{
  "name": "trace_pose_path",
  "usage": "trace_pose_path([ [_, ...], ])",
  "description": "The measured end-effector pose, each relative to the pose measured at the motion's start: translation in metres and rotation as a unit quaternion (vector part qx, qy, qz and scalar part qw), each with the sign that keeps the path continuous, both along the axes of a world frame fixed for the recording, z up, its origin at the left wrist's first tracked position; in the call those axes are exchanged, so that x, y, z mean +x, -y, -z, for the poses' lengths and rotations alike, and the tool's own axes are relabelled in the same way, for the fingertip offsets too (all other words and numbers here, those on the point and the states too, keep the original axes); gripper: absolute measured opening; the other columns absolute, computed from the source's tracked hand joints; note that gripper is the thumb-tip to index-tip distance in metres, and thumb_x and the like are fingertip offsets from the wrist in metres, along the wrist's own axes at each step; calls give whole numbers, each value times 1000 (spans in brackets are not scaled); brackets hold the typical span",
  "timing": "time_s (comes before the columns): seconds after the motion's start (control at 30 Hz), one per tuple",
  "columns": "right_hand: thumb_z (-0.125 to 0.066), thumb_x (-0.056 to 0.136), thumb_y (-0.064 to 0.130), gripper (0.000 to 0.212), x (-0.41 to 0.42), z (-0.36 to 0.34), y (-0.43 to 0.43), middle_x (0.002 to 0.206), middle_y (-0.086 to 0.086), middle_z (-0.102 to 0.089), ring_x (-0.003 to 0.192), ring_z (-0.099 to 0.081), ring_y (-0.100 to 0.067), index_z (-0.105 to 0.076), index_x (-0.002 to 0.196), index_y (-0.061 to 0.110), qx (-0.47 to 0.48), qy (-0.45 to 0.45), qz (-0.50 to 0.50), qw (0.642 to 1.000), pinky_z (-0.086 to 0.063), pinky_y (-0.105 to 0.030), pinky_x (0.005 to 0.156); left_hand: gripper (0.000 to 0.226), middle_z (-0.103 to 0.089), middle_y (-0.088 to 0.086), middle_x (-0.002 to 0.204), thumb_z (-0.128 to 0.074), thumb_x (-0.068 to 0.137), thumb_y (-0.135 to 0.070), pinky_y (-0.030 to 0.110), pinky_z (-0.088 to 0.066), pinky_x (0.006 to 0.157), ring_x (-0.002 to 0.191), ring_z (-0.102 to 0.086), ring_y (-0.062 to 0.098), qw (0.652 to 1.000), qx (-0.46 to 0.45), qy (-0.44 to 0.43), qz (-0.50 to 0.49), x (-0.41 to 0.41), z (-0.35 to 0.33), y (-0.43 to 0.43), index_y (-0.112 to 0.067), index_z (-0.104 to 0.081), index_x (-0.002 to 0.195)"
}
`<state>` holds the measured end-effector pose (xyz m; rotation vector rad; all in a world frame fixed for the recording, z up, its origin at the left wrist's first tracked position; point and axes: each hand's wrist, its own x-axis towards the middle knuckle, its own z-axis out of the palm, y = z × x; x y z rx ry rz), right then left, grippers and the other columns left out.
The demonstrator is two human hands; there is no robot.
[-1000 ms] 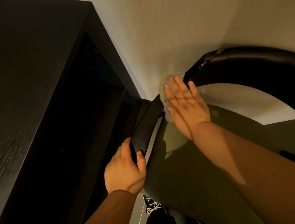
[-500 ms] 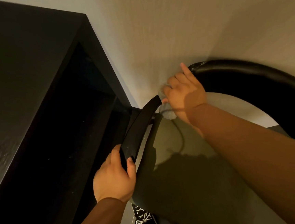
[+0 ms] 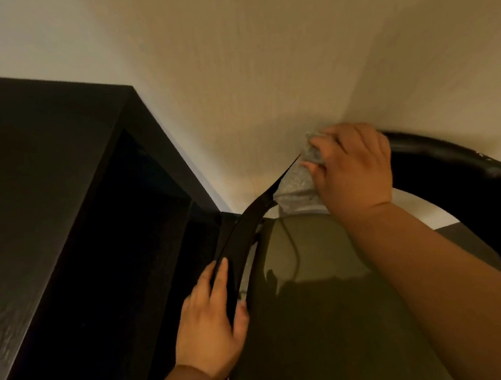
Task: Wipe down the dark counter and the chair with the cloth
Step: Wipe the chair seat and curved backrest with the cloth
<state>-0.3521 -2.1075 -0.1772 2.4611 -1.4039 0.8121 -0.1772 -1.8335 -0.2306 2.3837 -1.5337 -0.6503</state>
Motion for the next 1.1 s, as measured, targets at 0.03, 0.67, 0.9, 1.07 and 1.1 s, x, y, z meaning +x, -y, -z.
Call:
trace_pose_path([
  [0.03,-76,88,41,35,-2,-1,-3,112,-10,-64,104,-55,-34,-71,108,13,29,41,28,998,-41,-43,91,75,-30,-1,167,-38,102,-57,42,-41,119,147,-42,19,999,-13,-31,-11,3,-4,20,-35,-8,167],
  [0.67,-57,86,75,73,86,78,-59,92,-2,-68,78,-64,-12,-57,110,5,545,482,192,658,-49,-14,75,41,-64,-8,106,-37,106,-37,35,-54,73,80,-59,12,999,50,-17,-5,5,0,147,-41,-39,147],
  [0.9,-84,77,51,56,86,72,-49,91,7,-63,80,-62,0,-55,107,13,454,571,283,623,-46,-2,66,44,-59,-15,89,-38,100,-36,32,-47,70,75,-58,10,999,43,-7,-11,6,0,150,-45,-39,143],
  [1.07,-70,86,60,86,111,77,-42,119,-12,-64,107,-64,-25,-37,140,1,512,559,255,601,-52,-30,91,43,-67,-9,102,-44,102,-37,33,-47,71,83,-64,14,999,40,-24,-9,8,5,149,-41,-41,145],
  [1.1,-67,86,63,88,111,78,-44,119,-9,-64,106,-63,-21,-36,141,2,534,547,251,594,-50,-26,88,43,-68,-8,106,-46,103,-37,33,-47,70,86,-65,16,999,40,-21,-5,8,6,148,-39,-41,146],
])
